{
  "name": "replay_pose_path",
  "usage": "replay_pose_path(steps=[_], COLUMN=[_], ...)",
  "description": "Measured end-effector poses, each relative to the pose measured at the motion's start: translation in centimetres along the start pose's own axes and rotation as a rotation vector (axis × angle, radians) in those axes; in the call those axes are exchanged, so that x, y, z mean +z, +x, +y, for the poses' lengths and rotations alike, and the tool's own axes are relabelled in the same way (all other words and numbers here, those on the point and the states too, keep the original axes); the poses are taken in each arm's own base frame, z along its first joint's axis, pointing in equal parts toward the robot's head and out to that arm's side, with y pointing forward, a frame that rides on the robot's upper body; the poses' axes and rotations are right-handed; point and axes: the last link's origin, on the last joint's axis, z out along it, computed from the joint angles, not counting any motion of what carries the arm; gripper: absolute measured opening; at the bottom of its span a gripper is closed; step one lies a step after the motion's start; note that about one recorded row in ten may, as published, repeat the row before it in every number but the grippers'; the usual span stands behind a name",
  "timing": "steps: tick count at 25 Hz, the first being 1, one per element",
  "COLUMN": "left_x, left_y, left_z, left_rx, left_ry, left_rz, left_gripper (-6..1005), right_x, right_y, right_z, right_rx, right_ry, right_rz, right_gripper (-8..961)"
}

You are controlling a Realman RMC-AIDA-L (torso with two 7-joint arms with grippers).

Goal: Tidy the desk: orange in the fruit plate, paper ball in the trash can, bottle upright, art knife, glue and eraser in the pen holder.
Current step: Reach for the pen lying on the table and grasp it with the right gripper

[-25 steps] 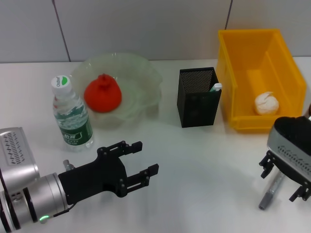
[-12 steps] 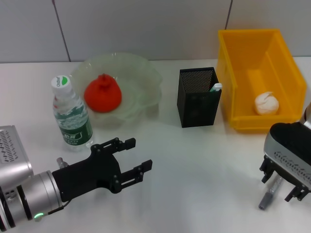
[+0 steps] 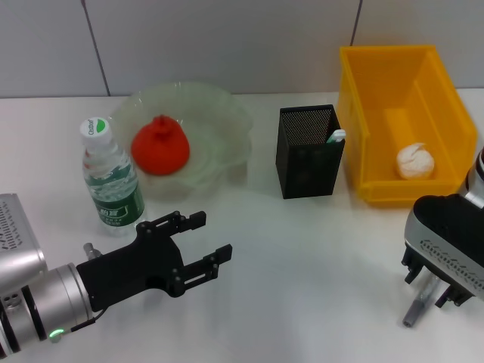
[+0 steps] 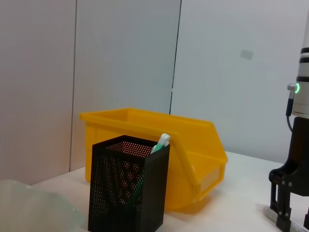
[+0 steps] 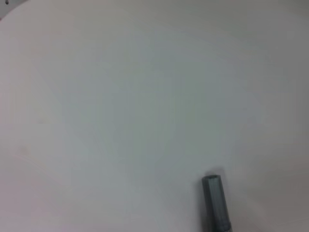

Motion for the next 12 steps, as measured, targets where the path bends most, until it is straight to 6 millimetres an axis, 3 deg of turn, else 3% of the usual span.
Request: replay_pose_path(steps=[12], left_x=[-0.1], left_y=[0.1], left_z=[-0.21], left_rx=[0.003], left_ry=[0.01], left_rz=[0.006], left_gripper=[691], right_x=[0.23], right_y=[-0.02], right_z=[-0.12], right_rx=[-0.028], right_ry=[-0.002], right_rz=[0.003], right_gripper=[484])
